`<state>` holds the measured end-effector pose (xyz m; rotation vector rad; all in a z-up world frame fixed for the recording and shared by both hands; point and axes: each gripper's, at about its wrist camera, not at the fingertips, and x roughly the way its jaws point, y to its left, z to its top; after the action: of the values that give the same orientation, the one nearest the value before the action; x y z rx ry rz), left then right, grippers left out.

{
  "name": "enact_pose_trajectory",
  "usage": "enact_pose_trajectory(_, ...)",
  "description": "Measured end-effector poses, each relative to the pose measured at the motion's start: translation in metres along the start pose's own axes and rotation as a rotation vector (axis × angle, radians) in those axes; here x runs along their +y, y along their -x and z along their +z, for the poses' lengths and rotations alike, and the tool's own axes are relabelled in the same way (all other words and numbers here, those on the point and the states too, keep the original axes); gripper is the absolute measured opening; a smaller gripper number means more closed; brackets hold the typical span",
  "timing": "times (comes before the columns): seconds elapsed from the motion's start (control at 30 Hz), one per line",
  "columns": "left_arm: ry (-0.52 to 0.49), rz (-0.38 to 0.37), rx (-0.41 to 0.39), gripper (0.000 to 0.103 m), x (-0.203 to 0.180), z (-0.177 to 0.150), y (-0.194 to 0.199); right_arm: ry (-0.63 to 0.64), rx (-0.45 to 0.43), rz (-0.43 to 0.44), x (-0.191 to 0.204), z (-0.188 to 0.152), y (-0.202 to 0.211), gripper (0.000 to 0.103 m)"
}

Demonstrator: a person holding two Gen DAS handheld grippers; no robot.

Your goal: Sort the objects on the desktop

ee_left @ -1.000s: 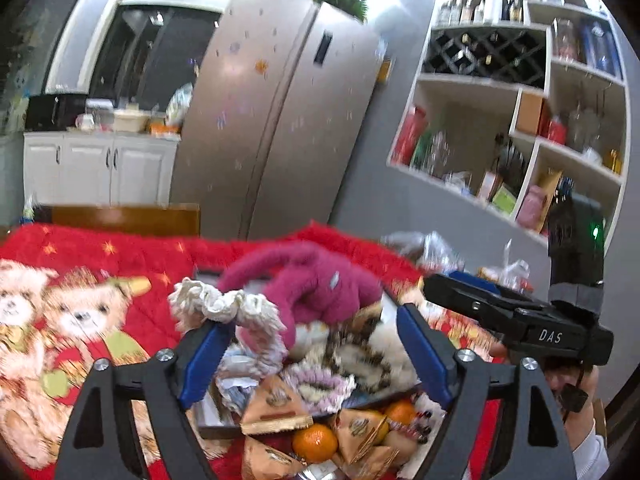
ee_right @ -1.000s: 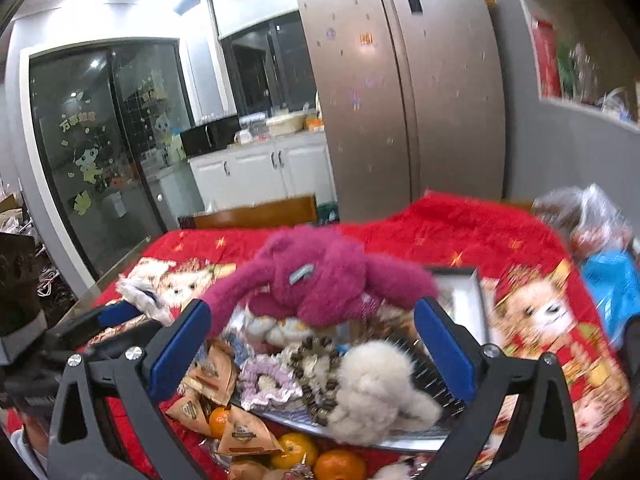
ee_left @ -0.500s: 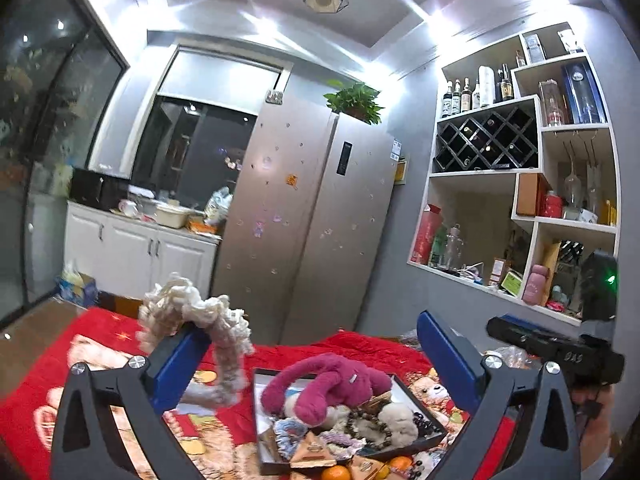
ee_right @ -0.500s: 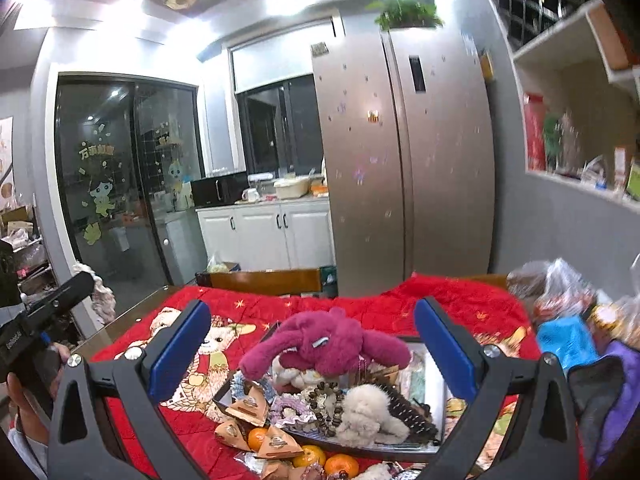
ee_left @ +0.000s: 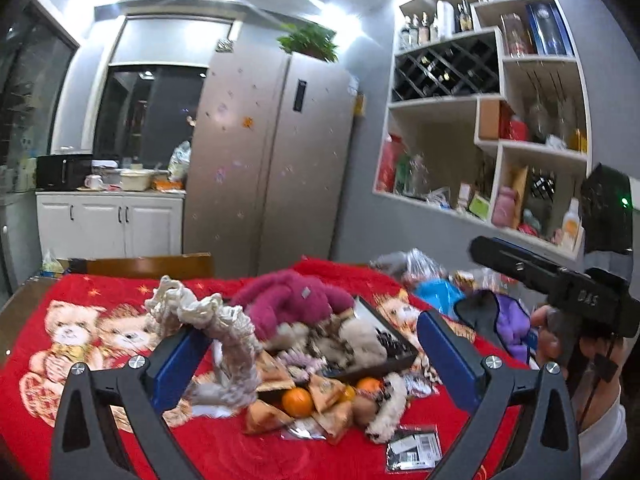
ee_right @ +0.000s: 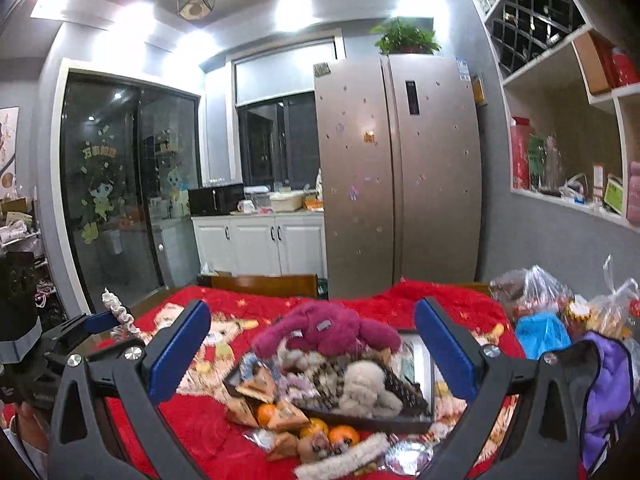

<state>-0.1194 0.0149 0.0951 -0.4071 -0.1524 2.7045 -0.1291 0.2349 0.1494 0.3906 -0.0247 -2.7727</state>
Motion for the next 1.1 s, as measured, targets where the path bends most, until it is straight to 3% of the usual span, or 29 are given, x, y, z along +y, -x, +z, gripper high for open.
enact_pose_trajectory(0.17,-0.033,0.028,0.11,0.103,-0.005,-0.032,-0.032,-0.043,0.104,-0.016,-0.021,-0.04,-0.036,0.103)
enact_pose_trajectory(0.3,0.014,0.042,0.21,0.103,0.006,-0.053,-0.059,-0.079,0.197,-0.021,-0.036,-0.075,-0.062,0.103)
enact_pose_trajectory(0.53,0.065,0.147,0.316,0.103,0.03,-0.077,-0.088,-0.192,0.349,0.003,-0.065,-0.121,-0.094,0.103)
enact_pose_trajectory(0.77,-0.04,0.202,0.436,0.103,0.028,-0.095,-0.114,-0.27,0.463,0.008,-0.084,-0.143,-0.115,0.102)
enact_pose_trajectory(1.1,0.01,0.258,0.547,0.103,0.038,-0.103,-0.138,-0.374,0.507,0.089,-0.095,-0.153,-0.131,0.102)
